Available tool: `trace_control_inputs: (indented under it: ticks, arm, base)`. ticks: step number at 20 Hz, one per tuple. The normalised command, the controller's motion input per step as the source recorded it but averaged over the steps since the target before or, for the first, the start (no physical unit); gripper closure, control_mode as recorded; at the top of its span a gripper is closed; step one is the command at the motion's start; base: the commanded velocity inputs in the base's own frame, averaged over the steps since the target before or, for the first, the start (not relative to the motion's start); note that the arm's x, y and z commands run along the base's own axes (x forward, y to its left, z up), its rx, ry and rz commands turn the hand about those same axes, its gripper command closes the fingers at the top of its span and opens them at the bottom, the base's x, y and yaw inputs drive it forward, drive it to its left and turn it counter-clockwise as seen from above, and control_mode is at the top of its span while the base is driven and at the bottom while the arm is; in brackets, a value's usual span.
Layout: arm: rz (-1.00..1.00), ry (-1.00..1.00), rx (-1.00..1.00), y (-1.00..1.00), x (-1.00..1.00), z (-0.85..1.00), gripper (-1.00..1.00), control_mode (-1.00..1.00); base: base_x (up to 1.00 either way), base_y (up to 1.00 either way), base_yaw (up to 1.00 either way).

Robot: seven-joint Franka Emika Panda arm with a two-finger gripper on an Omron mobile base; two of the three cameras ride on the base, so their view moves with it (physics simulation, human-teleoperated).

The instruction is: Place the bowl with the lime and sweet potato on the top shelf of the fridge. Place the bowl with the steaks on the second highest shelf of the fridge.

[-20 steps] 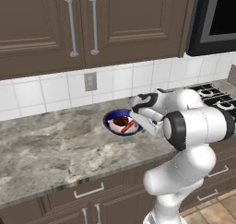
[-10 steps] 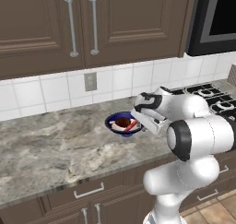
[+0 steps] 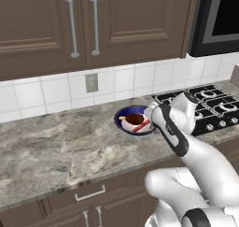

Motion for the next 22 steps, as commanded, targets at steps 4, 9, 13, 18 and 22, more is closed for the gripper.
trace_control_inputs:
  ticks: [4, 9, 13, 18, 22]
  arm:
    - [-0.15, -0.24, 0.00, -0.09, -0.86, 1.00, 1.00, -1.00]
    - [-0.11, -0.10, 0.00, -0.23, -0.86, 1.00, 1.00, -1.00]
    - [-0.08, 0.00, -0.04, 0.00, -0.42, 0.97, 1.00, -1.00]
    - [-0.09, 0.00, -0.02, 0.00, -0.14, 0.29, 1.00, 1.00]
    - [0.00, 0.00, 0.00, 0.00, 0.00, 0.00, 1.00, 1.00]
  base:
    - [0.00, 0.00, 0.00]
    - [0.00, 0.00, 0.00]
    - [0.00, 0.00, 0.00]
    - [0.00, 0.00, -0.01]
    - [-0.82, -0.57, -0.11]
